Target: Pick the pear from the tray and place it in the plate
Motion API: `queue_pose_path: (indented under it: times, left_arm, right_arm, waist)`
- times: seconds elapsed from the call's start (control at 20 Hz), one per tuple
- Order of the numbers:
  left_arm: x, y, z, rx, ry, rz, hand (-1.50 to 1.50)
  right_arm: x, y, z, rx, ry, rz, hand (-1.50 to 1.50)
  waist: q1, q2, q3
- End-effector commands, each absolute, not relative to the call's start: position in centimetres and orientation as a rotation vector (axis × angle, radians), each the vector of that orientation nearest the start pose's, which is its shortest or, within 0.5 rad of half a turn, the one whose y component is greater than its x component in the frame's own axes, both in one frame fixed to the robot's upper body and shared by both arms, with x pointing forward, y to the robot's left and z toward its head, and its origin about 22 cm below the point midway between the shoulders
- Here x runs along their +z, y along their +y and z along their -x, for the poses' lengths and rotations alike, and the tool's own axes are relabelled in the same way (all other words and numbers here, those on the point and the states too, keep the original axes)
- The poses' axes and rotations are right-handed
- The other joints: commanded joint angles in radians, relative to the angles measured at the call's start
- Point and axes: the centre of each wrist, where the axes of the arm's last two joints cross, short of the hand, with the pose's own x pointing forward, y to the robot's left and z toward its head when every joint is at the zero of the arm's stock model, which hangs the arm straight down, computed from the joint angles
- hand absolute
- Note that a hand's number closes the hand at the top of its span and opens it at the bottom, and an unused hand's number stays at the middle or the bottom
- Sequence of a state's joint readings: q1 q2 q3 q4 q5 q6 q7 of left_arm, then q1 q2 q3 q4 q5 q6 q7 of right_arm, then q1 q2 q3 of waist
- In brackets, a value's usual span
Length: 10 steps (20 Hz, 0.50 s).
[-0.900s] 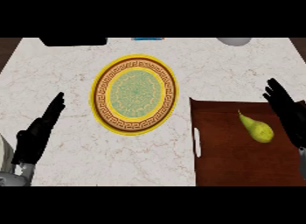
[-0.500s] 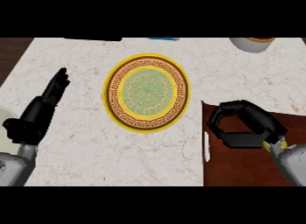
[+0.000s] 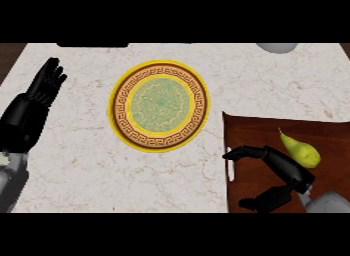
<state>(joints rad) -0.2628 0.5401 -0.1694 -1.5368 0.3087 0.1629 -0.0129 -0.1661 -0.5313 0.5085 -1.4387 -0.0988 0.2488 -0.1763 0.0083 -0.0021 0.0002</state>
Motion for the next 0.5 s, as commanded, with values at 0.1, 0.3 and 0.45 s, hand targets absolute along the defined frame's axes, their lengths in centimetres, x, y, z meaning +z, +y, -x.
queue_pose_path:
  times: [0.1,0.3,0.45]
  left_arm:
    - [9.0,27.9,-28.7,-0.231,-1.760,-0.153,0.00]
    - [10.7,27.6,-28.8,-0.227,-1.756,-0.127,0.00]
    - [11.1,28.5,-30.4,-0.243,-1.745,-0.143,0.00]
  right_arm:
    - [2.8,-24.9,-26.6,0.844,-1.610,-0.250,-1.50]
    - [9.3,-27.1,-30.2,1.003,-1.593,-0.138,-1.50]
    - [11.9,-27.3,-31.3,1.220,-1.458,0.060,-1.50]
  waist:
    - [-0.008,0.000,0.000]
    - [-0.003,-0.001,-0.001]
    - [-0.004,0.002,-0.002]
